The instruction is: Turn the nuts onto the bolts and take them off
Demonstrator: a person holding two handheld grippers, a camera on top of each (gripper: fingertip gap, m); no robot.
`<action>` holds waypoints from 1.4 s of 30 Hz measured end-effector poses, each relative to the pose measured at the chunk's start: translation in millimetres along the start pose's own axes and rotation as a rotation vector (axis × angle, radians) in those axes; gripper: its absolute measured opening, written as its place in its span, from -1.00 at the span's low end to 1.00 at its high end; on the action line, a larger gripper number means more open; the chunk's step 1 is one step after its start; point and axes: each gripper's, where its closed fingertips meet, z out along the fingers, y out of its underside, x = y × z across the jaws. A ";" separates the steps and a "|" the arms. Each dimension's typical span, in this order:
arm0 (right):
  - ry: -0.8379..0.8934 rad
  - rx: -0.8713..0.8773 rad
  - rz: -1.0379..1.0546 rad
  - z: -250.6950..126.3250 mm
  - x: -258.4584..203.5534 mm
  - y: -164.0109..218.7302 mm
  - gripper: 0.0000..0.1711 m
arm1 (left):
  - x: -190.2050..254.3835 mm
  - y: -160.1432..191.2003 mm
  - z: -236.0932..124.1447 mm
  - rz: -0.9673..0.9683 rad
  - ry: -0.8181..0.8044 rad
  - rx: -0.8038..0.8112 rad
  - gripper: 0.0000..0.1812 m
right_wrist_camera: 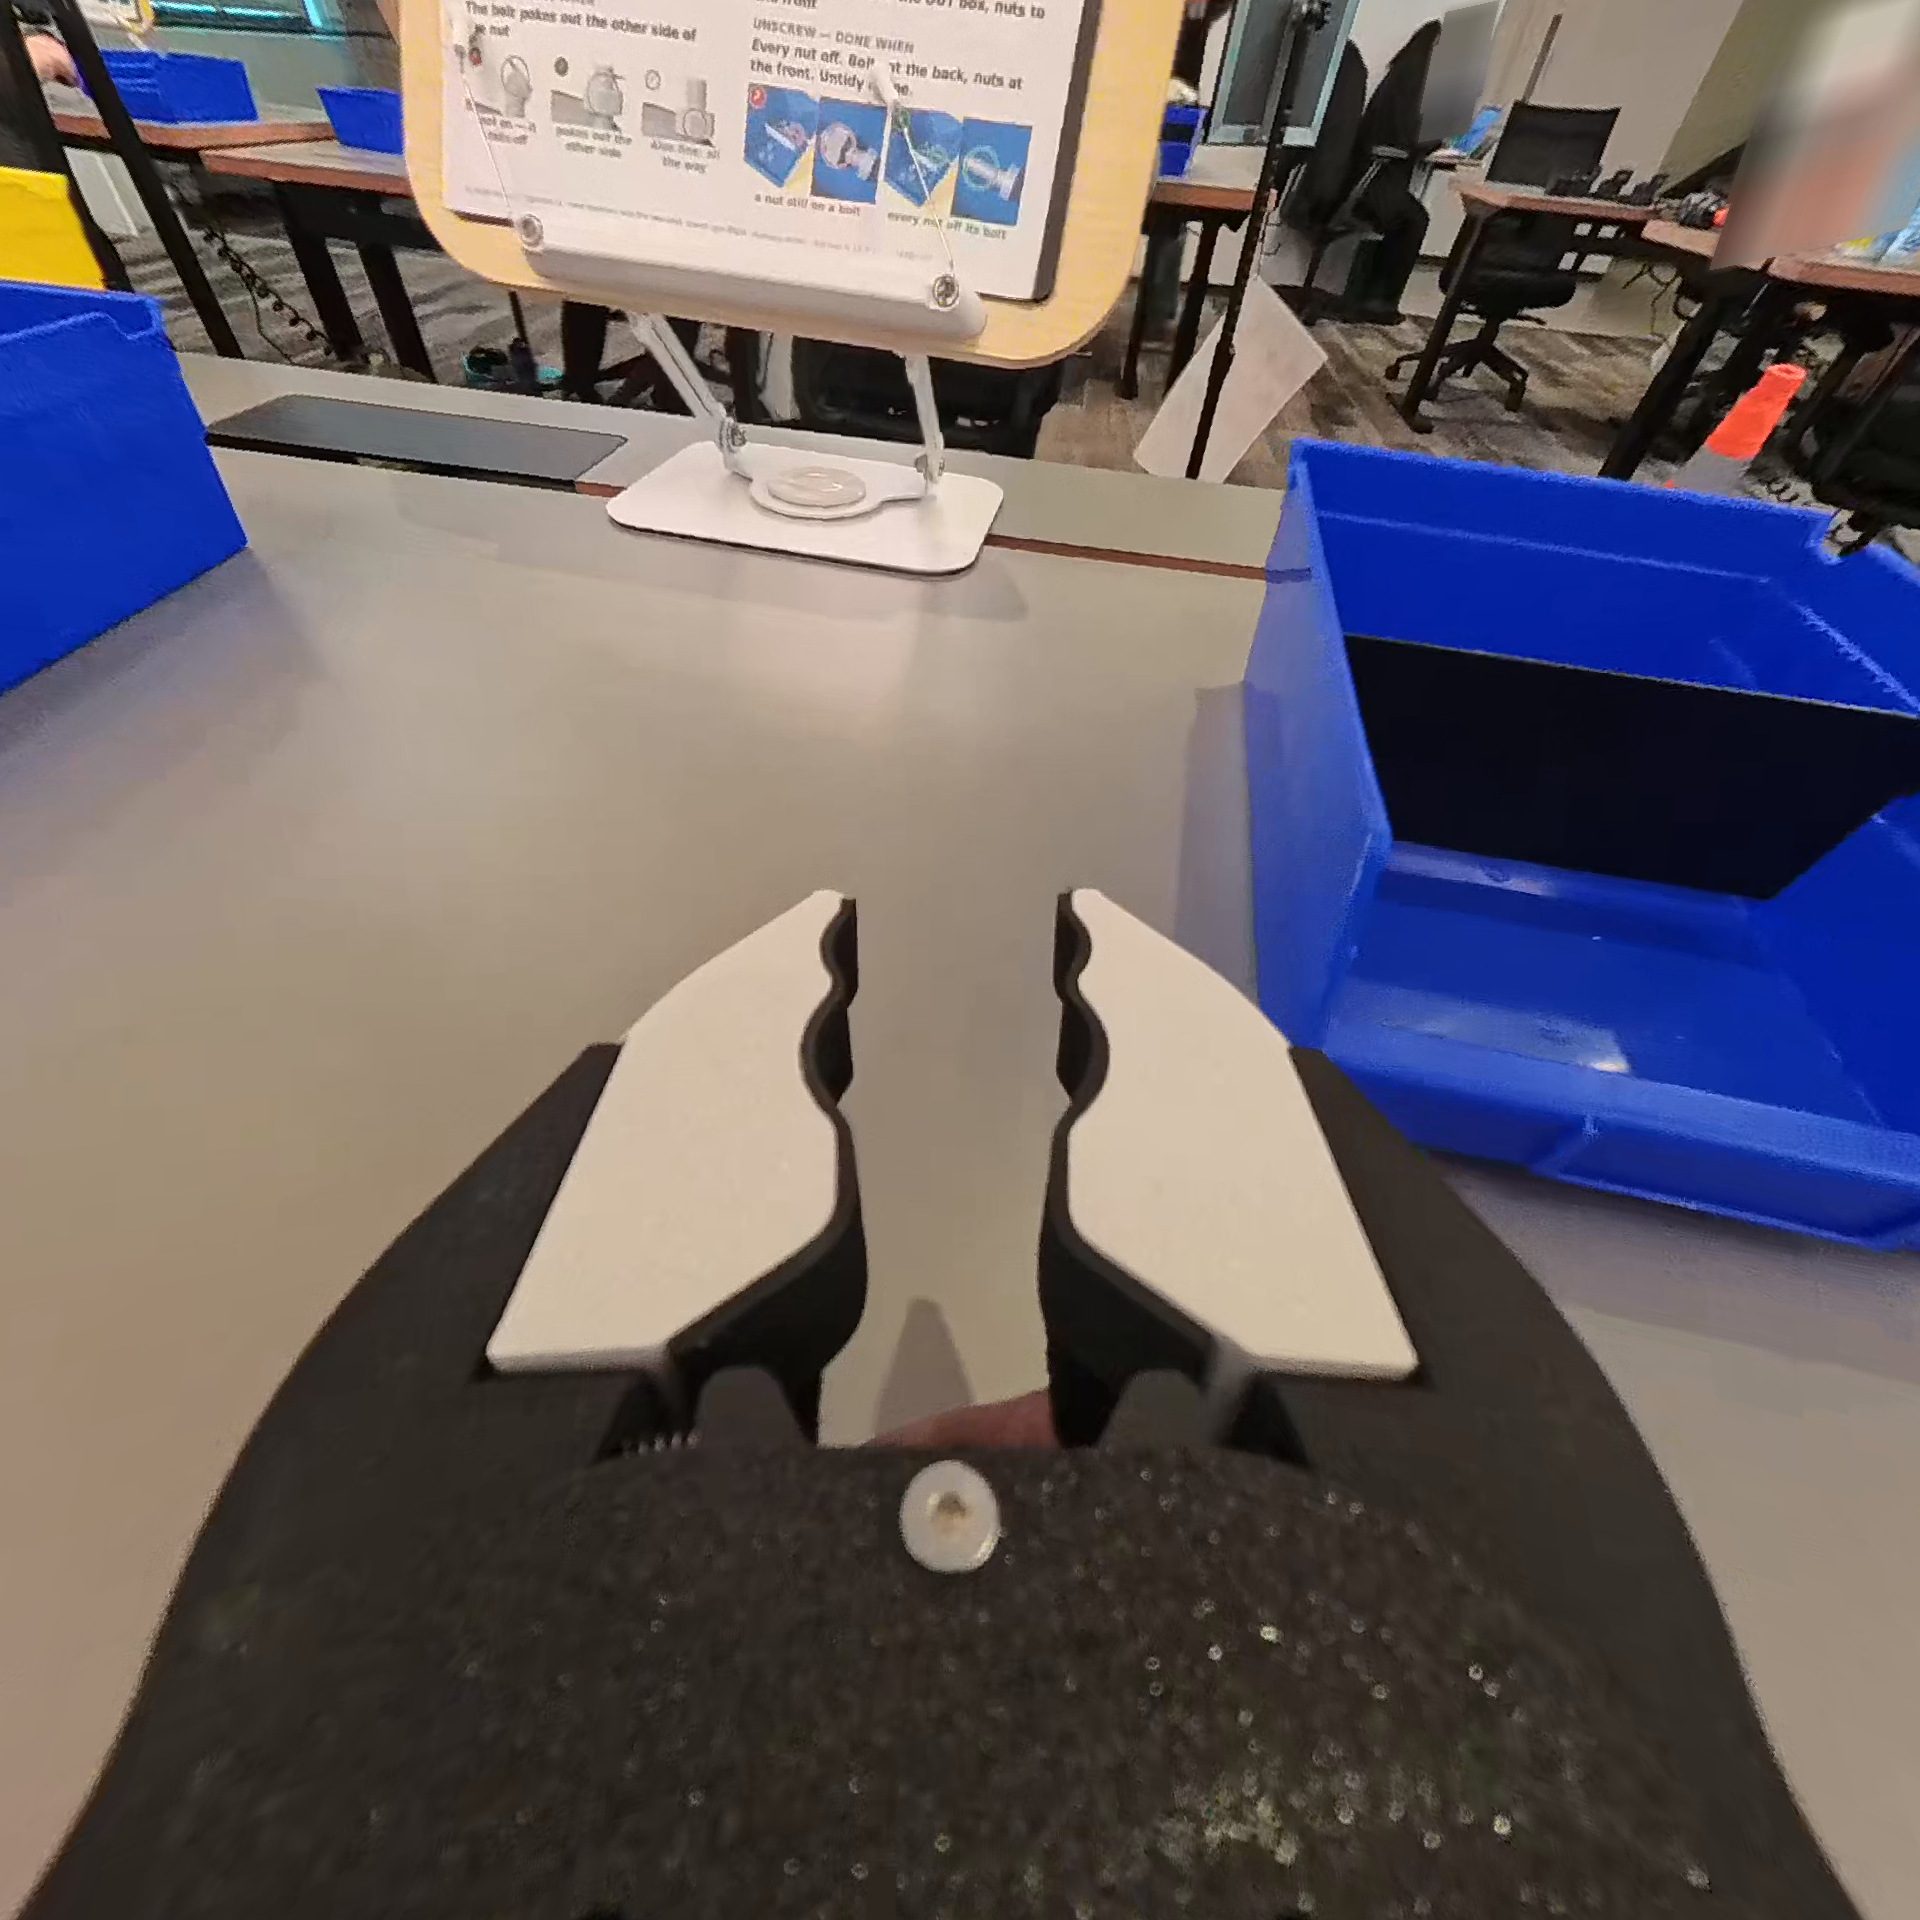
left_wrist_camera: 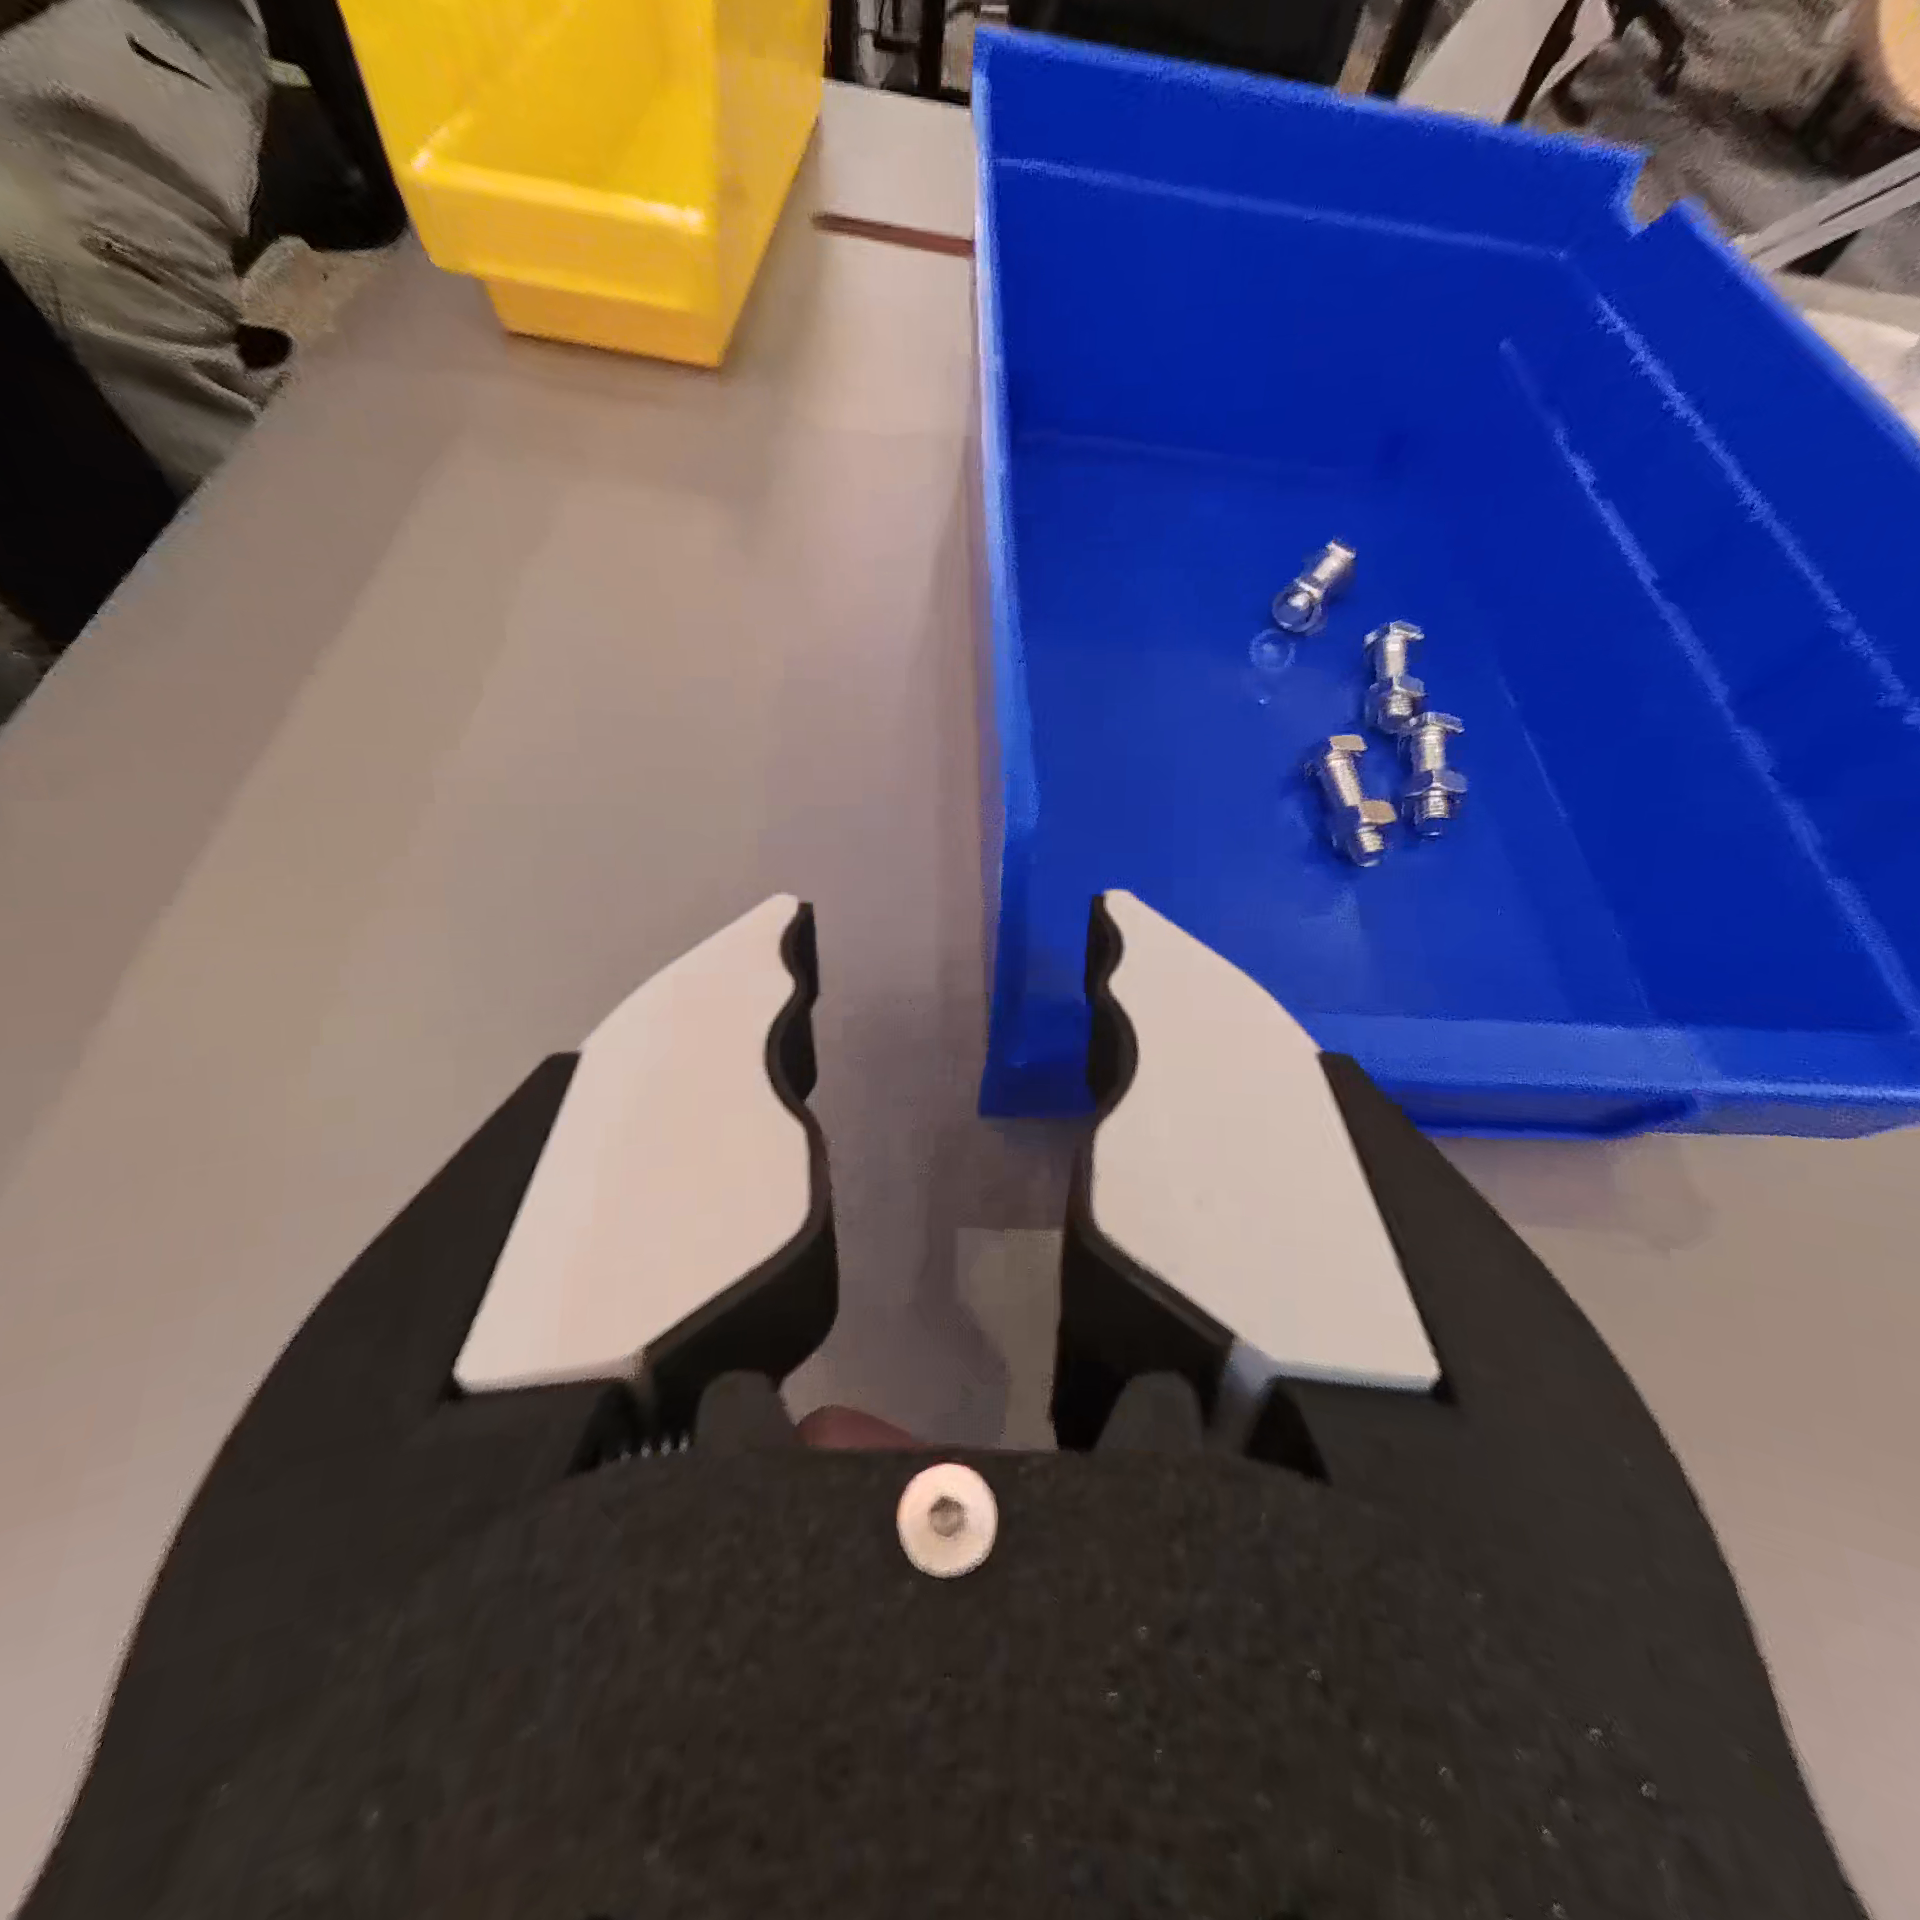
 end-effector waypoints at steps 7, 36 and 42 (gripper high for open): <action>-0.012 -0.033 -0.070 -2.5 -15.8 6.1 -0.63 | 0.5 2.0 11.3 0.011 0.003 -0.007 -0.96; -0.276 0.066 -0.007 57.7 -28.7 -30.6 -0.33 | 320.5 -32.0 -20.6 0.265 0.119 0.448 -0.42; -0.140 0.035 0.012 119.3 -17.4 -43.8 -0.29 | 349.0 -31.8 45.8 0.263 0.135 0.385 -0.45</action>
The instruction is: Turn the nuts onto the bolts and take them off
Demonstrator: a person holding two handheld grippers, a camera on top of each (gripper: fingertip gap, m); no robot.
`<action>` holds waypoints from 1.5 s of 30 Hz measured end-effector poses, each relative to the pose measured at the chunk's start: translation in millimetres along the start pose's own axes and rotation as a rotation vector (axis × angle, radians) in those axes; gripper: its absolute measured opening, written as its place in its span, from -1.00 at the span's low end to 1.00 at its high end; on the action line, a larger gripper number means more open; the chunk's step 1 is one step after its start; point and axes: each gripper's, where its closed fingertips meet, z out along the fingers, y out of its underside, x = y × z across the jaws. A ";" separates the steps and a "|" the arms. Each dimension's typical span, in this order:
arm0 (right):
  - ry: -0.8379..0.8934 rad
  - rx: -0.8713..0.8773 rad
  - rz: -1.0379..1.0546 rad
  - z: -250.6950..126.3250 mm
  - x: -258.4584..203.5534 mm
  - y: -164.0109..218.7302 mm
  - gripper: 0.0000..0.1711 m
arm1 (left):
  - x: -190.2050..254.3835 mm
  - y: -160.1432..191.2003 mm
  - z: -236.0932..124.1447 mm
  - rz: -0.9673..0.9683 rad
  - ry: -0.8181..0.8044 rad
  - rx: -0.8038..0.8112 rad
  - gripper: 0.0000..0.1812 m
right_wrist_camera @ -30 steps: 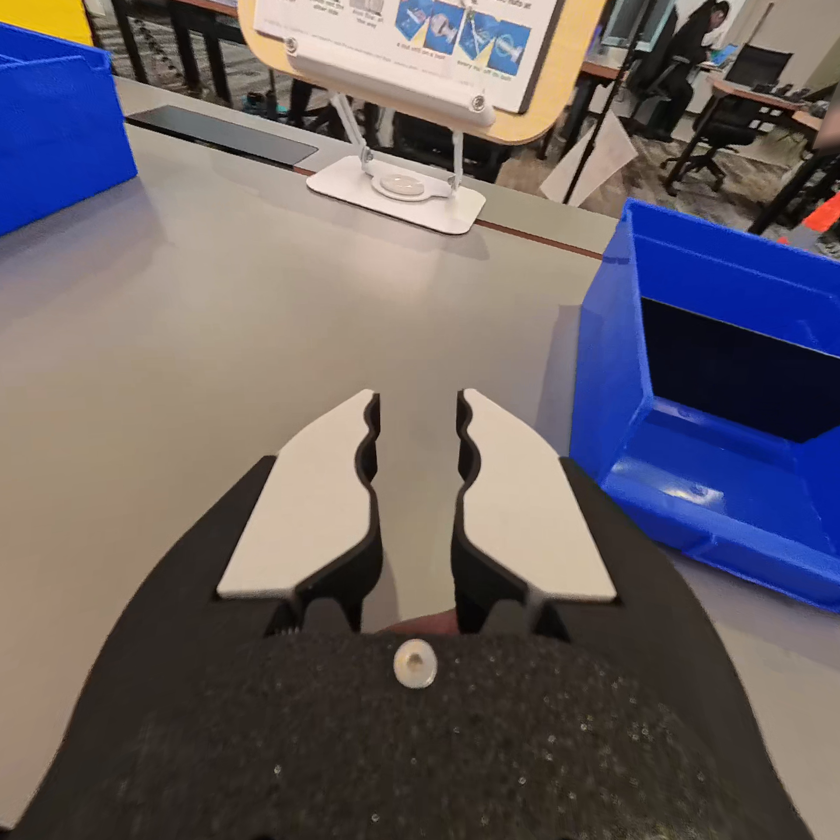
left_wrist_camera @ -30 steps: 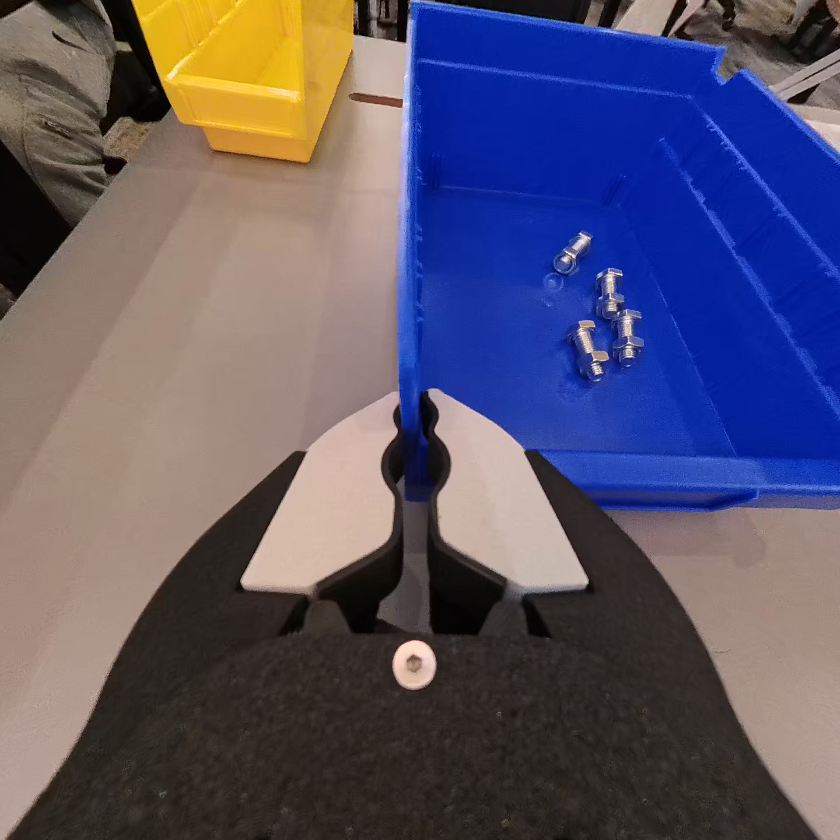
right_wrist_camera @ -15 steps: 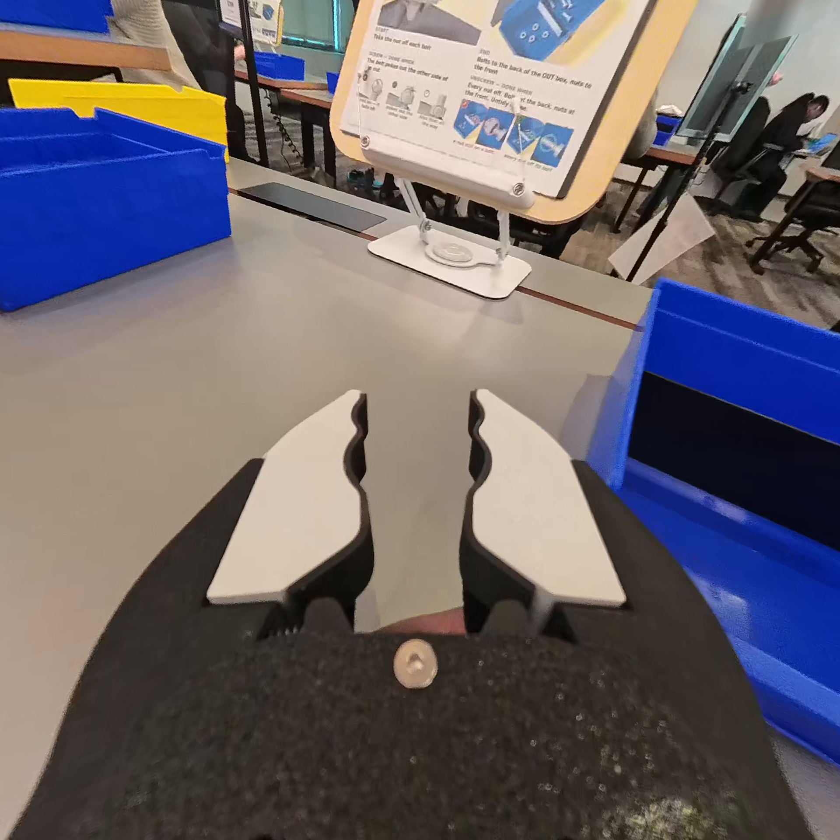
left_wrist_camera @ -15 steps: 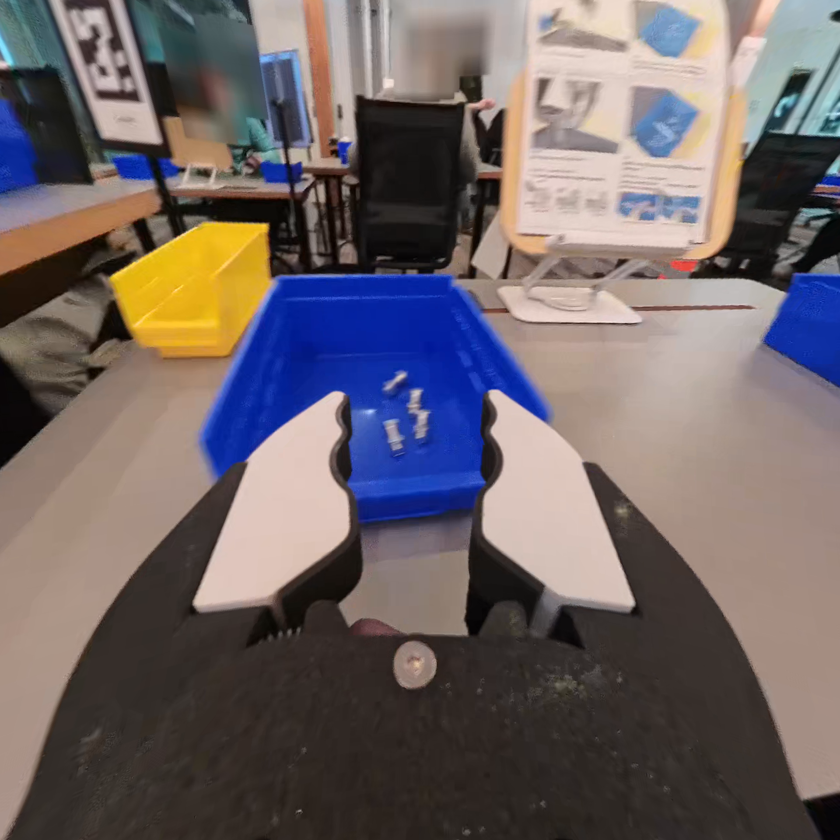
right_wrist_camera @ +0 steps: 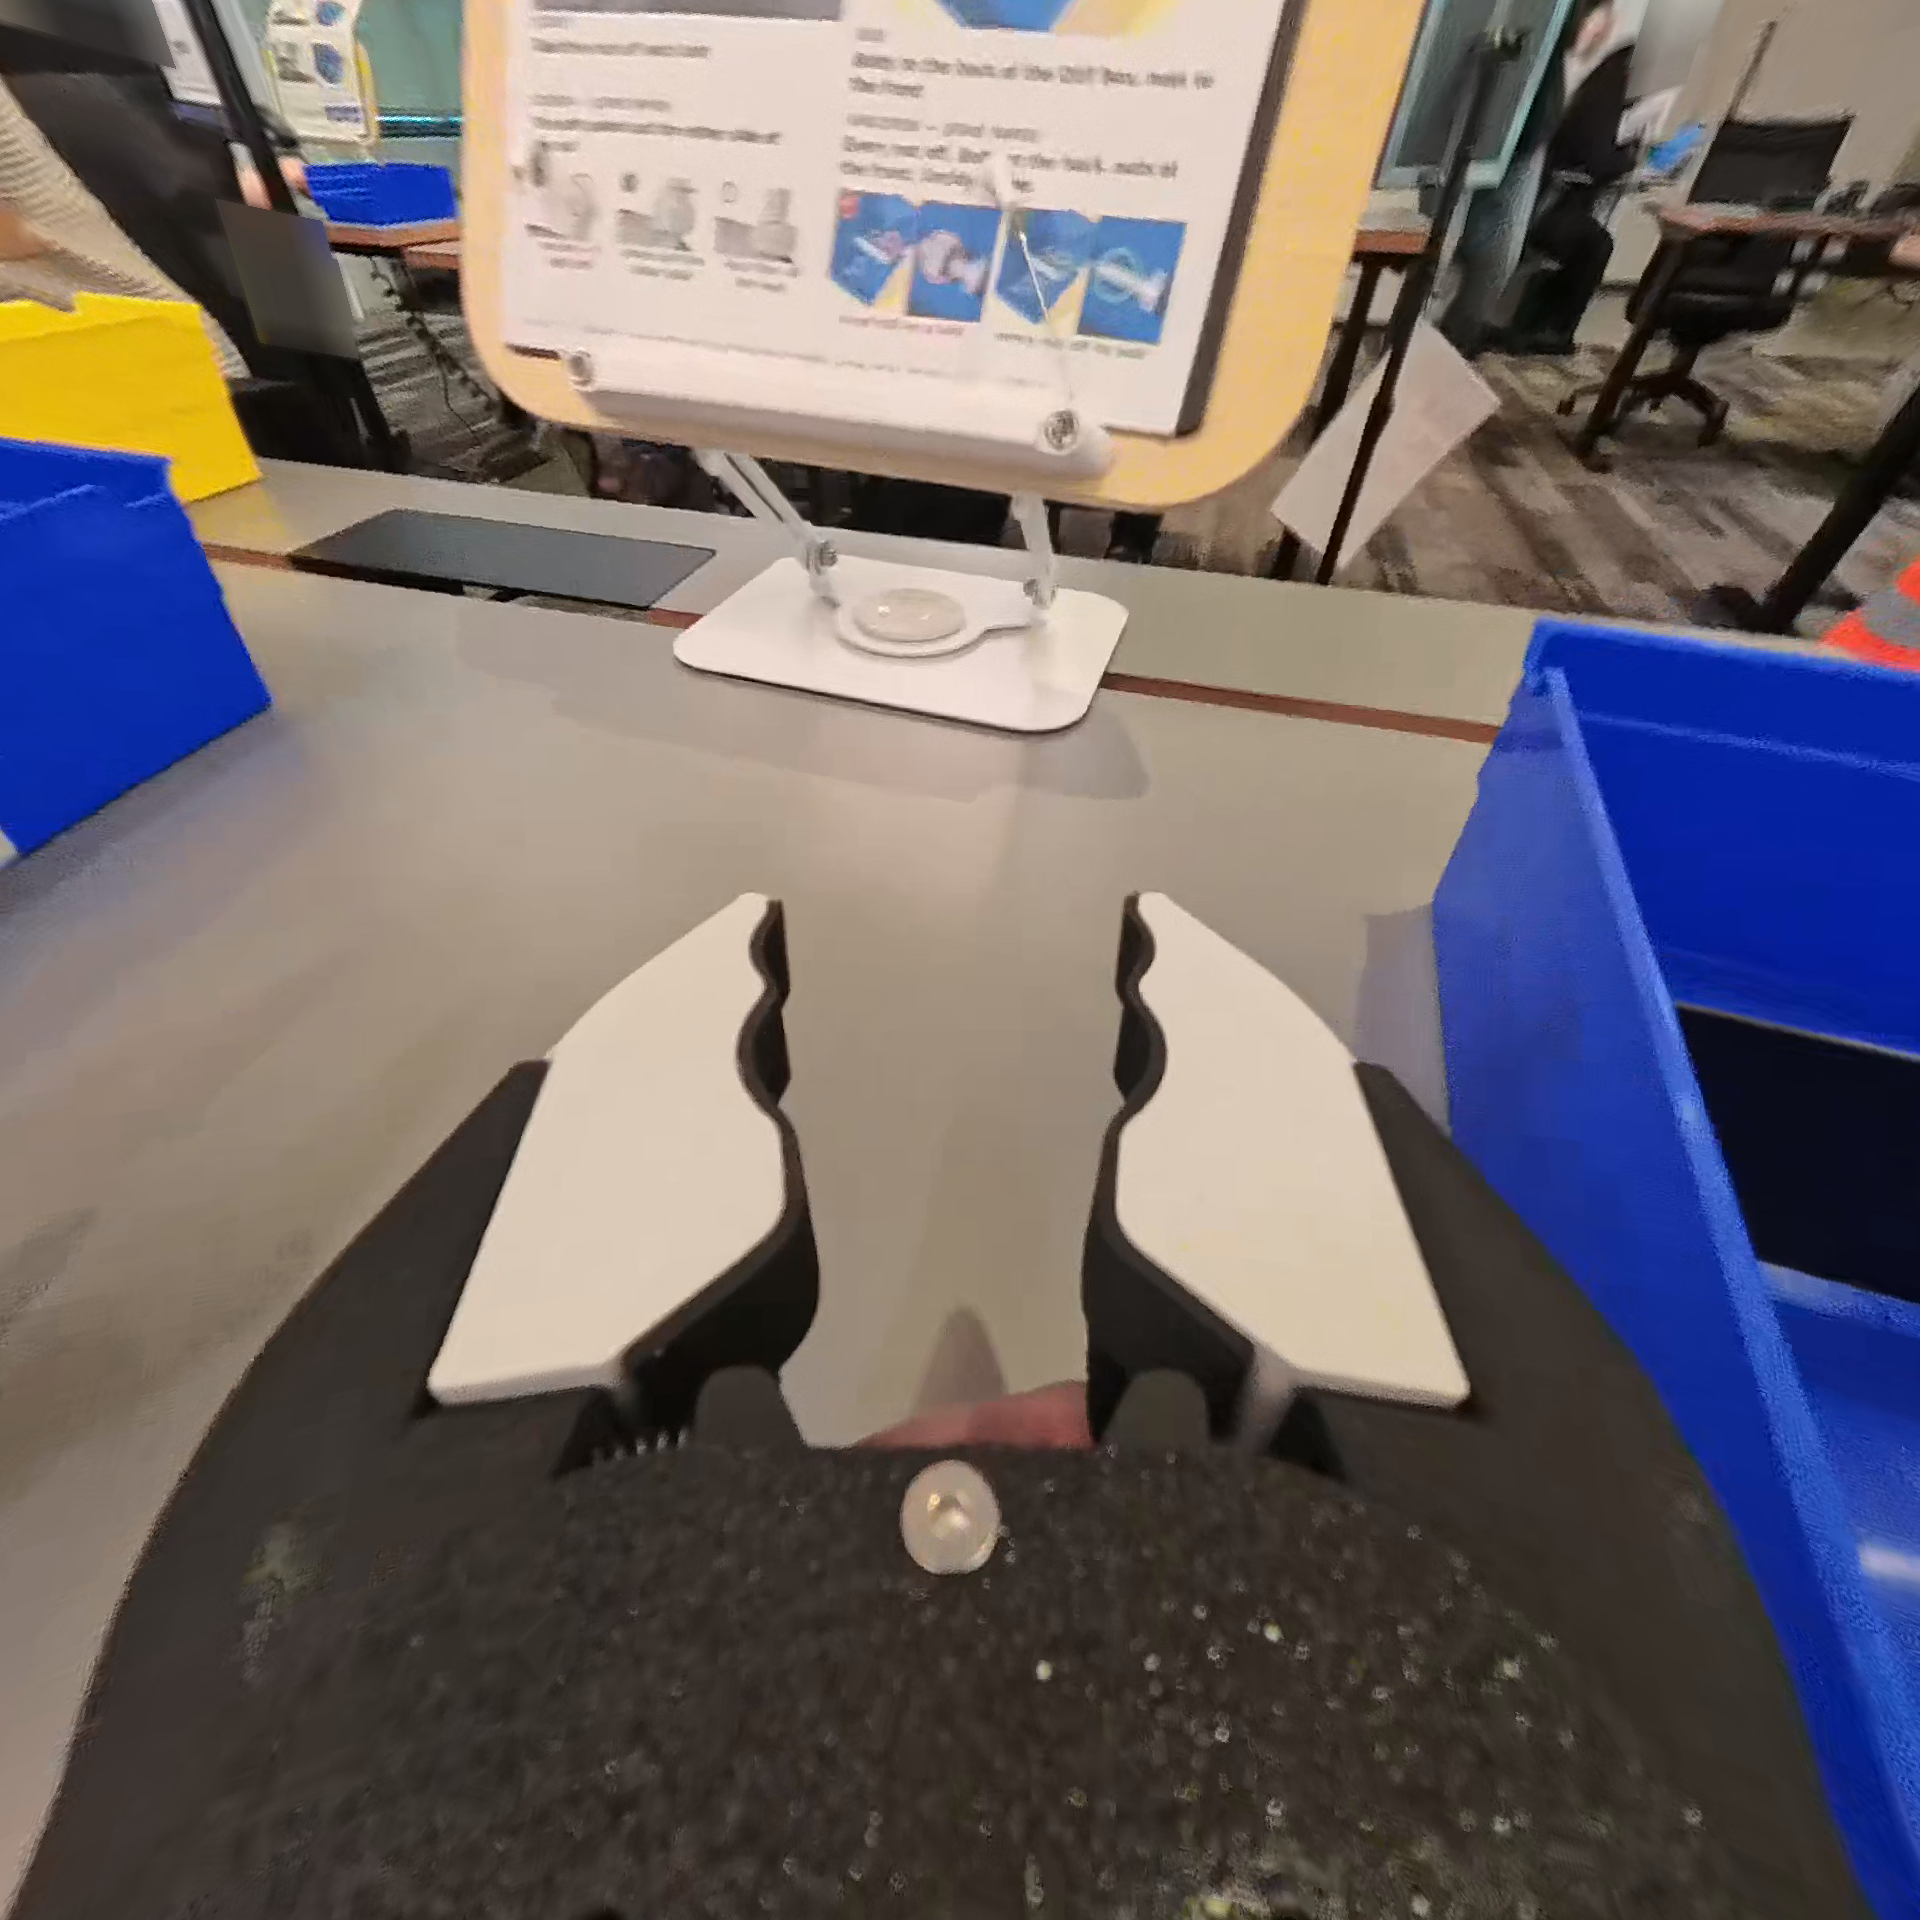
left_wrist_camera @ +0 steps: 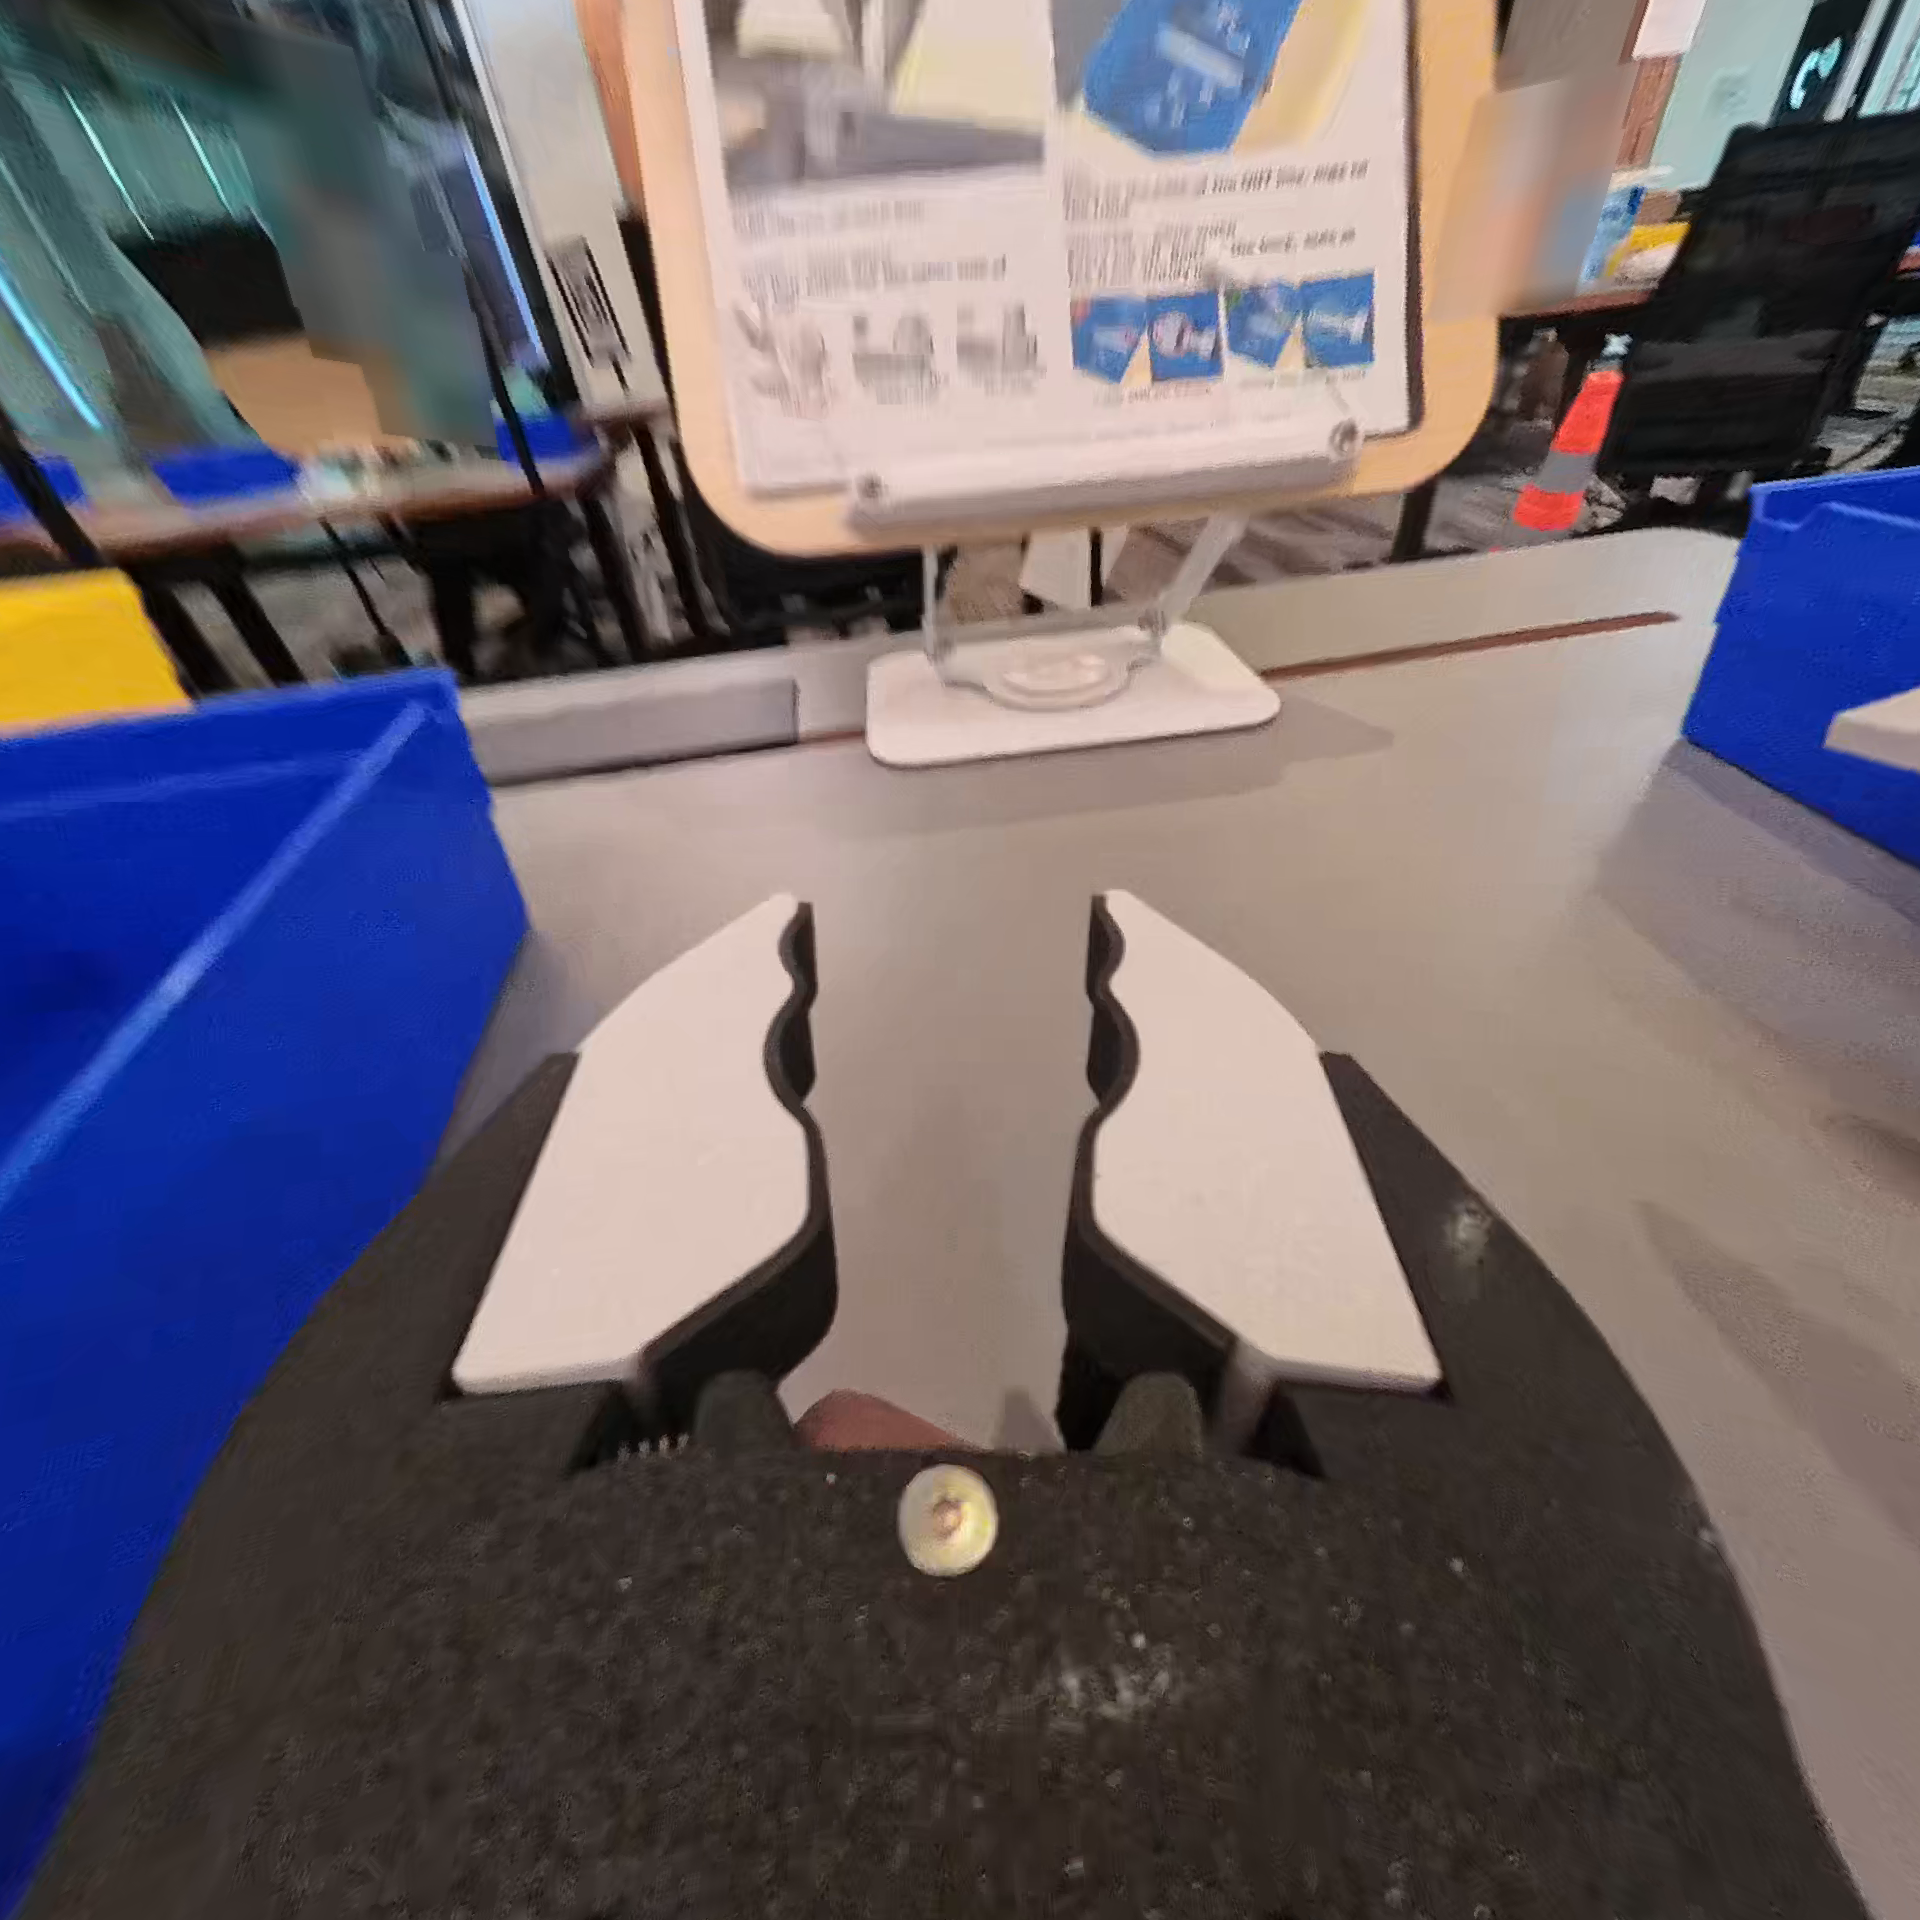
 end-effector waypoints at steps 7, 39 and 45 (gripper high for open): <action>0.036 -0.027 -0.033 6.7 -8.8 19.6 -0.30 | -19.5 15.1 4.1 -0.158 0.080 -0.070 -0.47; 0.033 0.029 -0.011 -3.3 -1.7 12.5 -0.33 | -5.9 22.6 0.2 -0.085 0.113 -0.124 -0.44; 0.031 0.029 -0.001 -3.4 0.0 12.5 -0.34 | -3.6 22.6 1.4 -0.077 0.121 -0.126 -0.43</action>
